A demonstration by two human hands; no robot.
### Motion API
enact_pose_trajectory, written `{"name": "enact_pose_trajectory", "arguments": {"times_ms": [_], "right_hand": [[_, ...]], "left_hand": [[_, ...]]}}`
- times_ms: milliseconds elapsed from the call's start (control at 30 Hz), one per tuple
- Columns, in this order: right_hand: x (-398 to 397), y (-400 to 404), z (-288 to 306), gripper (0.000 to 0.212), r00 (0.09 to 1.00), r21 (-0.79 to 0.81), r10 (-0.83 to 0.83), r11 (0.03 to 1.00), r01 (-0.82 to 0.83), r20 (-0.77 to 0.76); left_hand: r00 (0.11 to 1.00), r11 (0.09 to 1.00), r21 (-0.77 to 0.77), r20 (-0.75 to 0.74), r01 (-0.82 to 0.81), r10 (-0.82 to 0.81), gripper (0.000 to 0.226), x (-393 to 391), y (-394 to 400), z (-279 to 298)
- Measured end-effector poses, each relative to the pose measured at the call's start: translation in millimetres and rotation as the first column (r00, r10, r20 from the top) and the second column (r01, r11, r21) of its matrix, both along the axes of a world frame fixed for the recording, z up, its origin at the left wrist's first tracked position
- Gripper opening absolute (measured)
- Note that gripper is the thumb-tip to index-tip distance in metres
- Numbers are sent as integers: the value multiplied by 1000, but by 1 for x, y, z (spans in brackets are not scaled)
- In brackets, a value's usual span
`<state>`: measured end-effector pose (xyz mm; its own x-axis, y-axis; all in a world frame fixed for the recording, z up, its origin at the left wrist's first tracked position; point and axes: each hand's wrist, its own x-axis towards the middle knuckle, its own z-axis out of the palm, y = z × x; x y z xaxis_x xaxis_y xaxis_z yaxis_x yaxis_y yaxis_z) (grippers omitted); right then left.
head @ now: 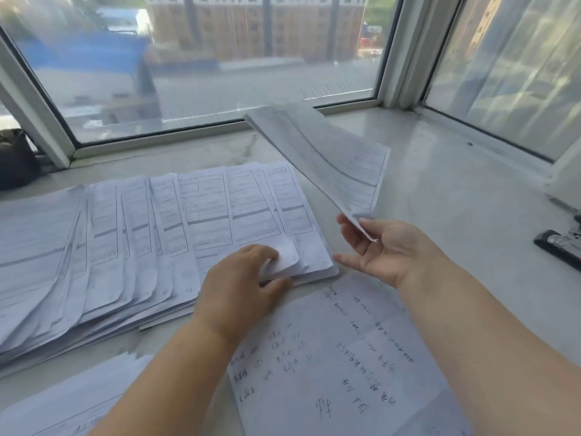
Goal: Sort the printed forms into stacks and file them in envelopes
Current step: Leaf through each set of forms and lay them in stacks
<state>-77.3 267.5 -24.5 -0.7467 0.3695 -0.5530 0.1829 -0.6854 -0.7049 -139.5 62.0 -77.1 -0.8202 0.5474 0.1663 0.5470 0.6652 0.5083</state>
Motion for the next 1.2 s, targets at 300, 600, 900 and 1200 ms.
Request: {"name": "enact_pose_trajectory", "arguments": {"times_ms": [300,600,900,1200], "right_hand": [[0,6,-14,39,999,-18,13,1000,-14,-51],[-2,2,-8,38,995,-18,36,999,-38,-94],[-15,5,-17,18,998,27,-43,999,44,-48],[-21,15,-21,28,995,71,-79,994,83,-63]], "left_hand": [[994,969,245,-93,-33,58,68,1,-2,0],[993,999,26,-112,33,-30,18,0,-6,-3],[977,931,305,126,-201,170,44,-6,1,-8],[976,901,377,118,-214,183,38,-1,2,-8]]}}
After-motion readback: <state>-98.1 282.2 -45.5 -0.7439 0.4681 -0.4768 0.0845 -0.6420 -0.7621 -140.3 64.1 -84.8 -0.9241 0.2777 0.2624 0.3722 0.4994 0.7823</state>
